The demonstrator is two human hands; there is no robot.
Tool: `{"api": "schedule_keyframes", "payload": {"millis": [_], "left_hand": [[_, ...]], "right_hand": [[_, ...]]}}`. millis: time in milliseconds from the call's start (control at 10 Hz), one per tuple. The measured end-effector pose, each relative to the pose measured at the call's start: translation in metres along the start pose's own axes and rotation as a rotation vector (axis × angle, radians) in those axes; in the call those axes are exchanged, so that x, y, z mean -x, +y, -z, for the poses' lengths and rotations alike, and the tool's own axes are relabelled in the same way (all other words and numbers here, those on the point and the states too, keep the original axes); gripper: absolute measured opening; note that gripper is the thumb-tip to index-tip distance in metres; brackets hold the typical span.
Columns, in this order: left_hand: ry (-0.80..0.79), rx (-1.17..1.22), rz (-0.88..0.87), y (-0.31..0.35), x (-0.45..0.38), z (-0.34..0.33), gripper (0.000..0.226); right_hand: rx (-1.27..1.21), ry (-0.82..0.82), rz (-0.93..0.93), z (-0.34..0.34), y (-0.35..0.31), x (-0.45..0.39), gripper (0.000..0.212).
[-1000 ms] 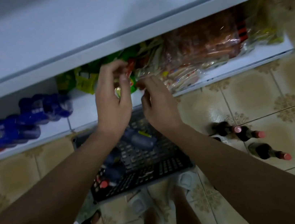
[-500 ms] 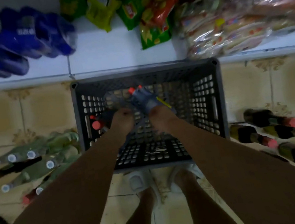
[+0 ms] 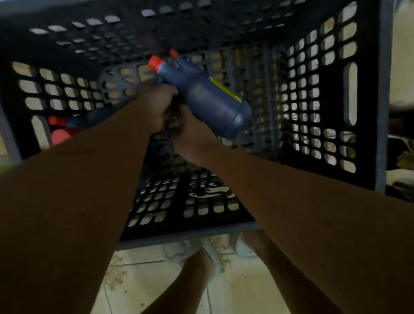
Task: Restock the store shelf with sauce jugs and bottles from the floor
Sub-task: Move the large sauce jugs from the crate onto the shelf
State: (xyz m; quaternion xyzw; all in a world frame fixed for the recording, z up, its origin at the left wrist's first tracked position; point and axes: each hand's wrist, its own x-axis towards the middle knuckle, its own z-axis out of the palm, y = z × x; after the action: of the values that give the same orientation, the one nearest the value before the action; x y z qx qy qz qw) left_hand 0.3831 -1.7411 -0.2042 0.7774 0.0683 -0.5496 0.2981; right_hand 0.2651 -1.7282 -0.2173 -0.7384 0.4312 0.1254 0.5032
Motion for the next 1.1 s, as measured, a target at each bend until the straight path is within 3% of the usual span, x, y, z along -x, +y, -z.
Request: {"api": "schedule_keyframes", "payload": {"millis": [300,500,700,800,900,1000,1100], "left_hand": [[-0.002,0.198,0.187,0.001,0.024,0.009,0.017],[-0.044,0.232,0.201,0.020,0.051,0.006,0.030],[0.033,0.183,0.213,0.008,0.021,-0.002,0.021],[0.066,0.222,0.242,0.003,-0.001,-0.008,0.029],[0.091,0.279,0.219,0.028,0.041,-0.021,0.029],[-0.003,0.341,0.196,0.013,0.022,-0.033,0.029],[0.011,0.328,0.236,0.006,0.016,-0.039,0.028]], "right_hand": [[-0.181,-0.092,-0.120,0.054,-0.021,0.029,0.063],[-0.098,-0.134,-0.173,0.091,-0.037,0.044,0.056],[0.284,0.029,-0.046,0.111,-0.033,0.025,0.068],[0.572,0.070,-0.049,0.113,-0.020,-0.008,0.081],[0.669,-0.002,-0.094,0.115,-0.010,-0.027,0.092],[0.867,-0.053,-0.072,0.115,0.004,-0.039,0.090],[0.911,-0.108,-0.052,0.108,0.016,-0.038,0.095]]}}
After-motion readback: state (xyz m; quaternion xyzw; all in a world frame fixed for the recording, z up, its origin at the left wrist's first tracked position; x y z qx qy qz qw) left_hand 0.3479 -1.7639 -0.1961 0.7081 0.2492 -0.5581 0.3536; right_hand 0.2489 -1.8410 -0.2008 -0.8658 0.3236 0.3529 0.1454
